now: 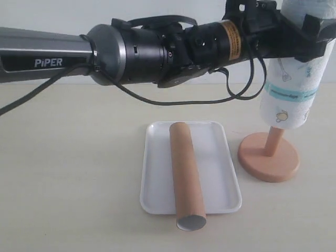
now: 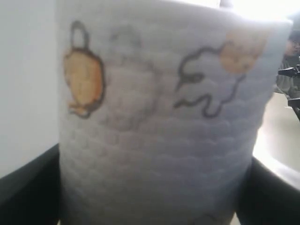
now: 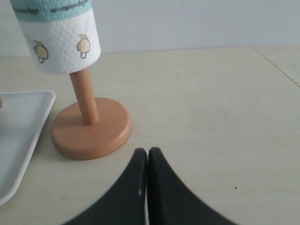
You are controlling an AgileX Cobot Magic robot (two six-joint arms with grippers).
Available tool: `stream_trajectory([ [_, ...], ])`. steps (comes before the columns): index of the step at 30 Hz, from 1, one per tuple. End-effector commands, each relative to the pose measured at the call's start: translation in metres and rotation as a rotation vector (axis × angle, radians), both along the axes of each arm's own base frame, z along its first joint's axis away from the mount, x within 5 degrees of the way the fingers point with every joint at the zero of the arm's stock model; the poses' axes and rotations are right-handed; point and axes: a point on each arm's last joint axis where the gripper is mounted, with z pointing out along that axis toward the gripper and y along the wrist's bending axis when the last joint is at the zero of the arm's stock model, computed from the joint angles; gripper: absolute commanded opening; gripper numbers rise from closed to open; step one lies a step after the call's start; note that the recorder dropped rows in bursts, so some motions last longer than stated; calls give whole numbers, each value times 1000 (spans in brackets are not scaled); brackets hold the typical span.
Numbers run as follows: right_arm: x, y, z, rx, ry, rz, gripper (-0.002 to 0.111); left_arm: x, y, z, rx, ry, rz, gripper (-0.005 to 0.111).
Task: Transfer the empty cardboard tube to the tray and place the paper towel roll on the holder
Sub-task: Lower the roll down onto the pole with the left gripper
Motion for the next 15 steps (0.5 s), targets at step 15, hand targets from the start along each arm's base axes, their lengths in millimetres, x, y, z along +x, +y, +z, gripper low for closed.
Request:
stream_trajectory([
  [15,0,0,1,1,-9,-5,0,0,16,-61,-76,46,21,4],
])
